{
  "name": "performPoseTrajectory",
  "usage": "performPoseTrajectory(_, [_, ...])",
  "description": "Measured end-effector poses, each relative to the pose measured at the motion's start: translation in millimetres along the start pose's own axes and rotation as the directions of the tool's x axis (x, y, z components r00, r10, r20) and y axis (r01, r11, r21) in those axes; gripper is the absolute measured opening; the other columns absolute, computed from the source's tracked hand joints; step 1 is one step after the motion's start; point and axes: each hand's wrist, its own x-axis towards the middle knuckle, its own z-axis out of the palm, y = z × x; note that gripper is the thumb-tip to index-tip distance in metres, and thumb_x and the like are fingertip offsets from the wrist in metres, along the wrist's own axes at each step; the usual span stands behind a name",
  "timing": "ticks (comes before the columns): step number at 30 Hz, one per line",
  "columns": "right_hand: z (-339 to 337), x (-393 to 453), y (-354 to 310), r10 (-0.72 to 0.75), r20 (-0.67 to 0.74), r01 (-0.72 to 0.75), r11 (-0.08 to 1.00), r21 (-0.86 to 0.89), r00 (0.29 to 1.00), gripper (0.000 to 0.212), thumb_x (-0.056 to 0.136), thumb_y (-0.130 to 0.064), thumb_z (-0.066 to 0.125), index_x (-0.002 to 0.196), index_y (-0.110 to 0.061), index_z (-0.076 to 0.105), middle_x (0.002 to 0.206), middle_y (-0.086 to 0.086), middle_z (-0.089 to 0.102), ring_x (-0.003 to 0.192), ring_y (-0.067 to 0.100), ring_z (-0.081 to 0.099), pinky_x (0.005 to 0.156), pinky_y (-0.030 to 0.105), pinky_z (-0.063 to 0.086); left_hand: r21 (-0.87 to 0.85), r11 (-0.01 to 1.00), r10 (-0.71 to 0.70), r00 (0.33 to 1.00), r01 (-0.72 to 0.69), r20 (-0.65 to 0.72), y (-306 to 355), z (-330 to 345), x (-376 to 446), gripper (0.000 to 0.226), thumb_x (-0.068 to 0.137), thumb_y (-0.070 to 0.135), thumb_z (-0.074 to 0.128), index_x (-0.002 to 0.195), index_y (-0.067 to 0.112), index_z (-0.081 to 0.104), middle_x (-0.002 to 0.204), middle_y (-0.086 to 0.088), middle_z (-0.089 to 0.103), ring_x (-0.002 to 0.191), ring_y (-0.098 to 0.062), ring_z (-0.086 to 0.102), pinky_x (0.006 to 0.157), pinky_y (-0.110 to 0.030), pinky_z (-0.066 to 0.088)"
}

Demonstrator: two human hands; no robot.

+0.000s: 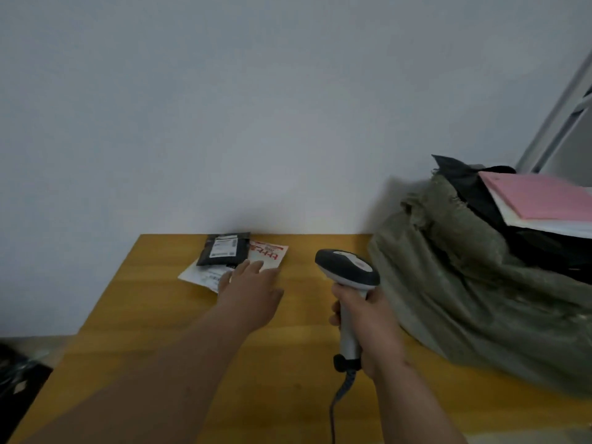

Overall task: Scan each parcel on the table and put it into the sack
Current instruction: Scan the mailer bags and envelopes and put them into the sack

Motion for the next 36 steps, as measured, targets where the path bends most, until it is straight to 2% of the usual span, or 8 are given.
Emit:
performPoseTrajectory(5, [37,24,13,0.060,0.049,-0.057,0.997,-0.055,0.997,0.017,0.091,-0.024,0.065,0.083,-0.010,0.063,0.070,0.006,0.057,0.066,0.019,0.057,0.064,0.032,0.050,-0.054,0.996,-0.072,0.996,0.075,0.051,-47,23,6,0.053,0.099,0.047,0.042,0.149,0.032,0.033,0.160,0.002,0.022,0.149,-0.021,0.012,0.120,-0.044,0.017])
performPoseTrajectory(12, [80,87,29,0.161,0.094,-0.152,0.984,-0.095,0.982,0.021,0.092,-0.030,0.067,0.090,-0.010,0.064,0.074,0.006,0.061,0.068,0.020,0.061,0.073,0.041,0.052,-0.063,0.990,-0.124,0.990,0.129,0.069,-90,44,50,0.053,0.099,0.043,0.043,0.149,0.026,0.034,0.158,-0.001,0.026,0.147,-0.021,0.017,0.118,-0.041,0.023])
performPoseTrajectory(16, [104,139,38,0.220,0.115,-0.204,0.970,-0.131,0.969,0.020,0.092,-0.032,0.068,0.096,-0.013,0.065,0.077,0.005,0.064,0.068,0.019,0.063,0.075,0.043,0.053,-0.044,0.980,-0.187,0.974,0.195,0.130,-110,57,93,0.056,0.098,0.042,0.046,0.149,0.024,0.033,0.158,-0.003,0.025,0.146,-0.023,0.018,0.117,-0.043,0.025])
performPoseTrajectory(20, [125,186,50,0.273,0.158,-0.241,0.950,-0.197,0.949,0.018,0.091,-0.030,0.068,0.093,-0.012,0.065,0.074,0.005,0.062,0.069,0.021,0.062,0.078,0.049,0.054,-0.047,0.963,-0.257,0.954,0.267,0.153,-122,64,129,0.055,0.098,0.039,0.048,0.150,0.027,0.031,0.159,-0.001,0.022,0.147,-0.022,0.016,0.117,-0.042,0.023])
performPoseTrajectory(23, [141,213,58,0.308,0.189,-0.259,0.935,-0.243,0.932,0.017,0.092,-0.029,0.067,0.089,-0.013,0.063,0.074,0.006,0.062,0.066,0.020,0.060,0.070,0.043,0.051,-0.045,0.955,-0.286,0.948,0.295,0.138,-132,72,150,0.057,0.097,0.038,0.050,0.149,0.026,0.031,0.159,-0.003,0.021,0.146,-0.024,0.018,0.116,-0.043,0.024])
performPoseTrajectory(28, [152,236,67,0.373,0.215,-0.318,0.915,-0.249,0.903,0.017,0.092,-0.027,0.067,0.091,-0.011,0.062,0.073,0.005,0.062,0.060,0.016,0.059,0.063,0.034,0.050,-0.019,0.930,-0.360,0.922,0.366,0.139,-145,81,174,0.064,0.098,0.041,0.047,0.153,0.032,0.018,0.163,0.000,0.005,0.150,-0.024,0.003,0.119,-0.046,0.013])
performPoseTrajectory(32, [152,243,78,0.407,0.191,-0.359,0.901,-0.244,0.893,0.021,0.092,-0.026,0.067,0.092,-0.005,0.064,0.068,0.007,0.061,0.063,0.021,0.058,0.069,0.041,0.049,0.014,0.932,-0.357,0.914,0.361,0.191,-152,83,194,0.072,0.099,0.041,0.045,0.154,0.040,-0.001,0.163,0.005,-0.014,0.149,-0.021,-0.015,0.120,-0.051,0.002])
performPoseTrajectory(36, [152,242,83,0.426,0.160,-0.393,0.897,-0.203,0.890,0.022,0.092,-0.026,0.068,0.090,-0.004,0.064,0.064,0.006,0.061,0.067,0.025,0.058,0.073,0.045,0.049,0.041,0.911,-0.407,0.877,0.410,0.255,-158,85,209,0.070,0.100,0.040,0.040,0.152,0.043,-0.007,0.163,0.008,-0.011,0.150,-0.021,-0.012,0.118,-0.056,-0.003])
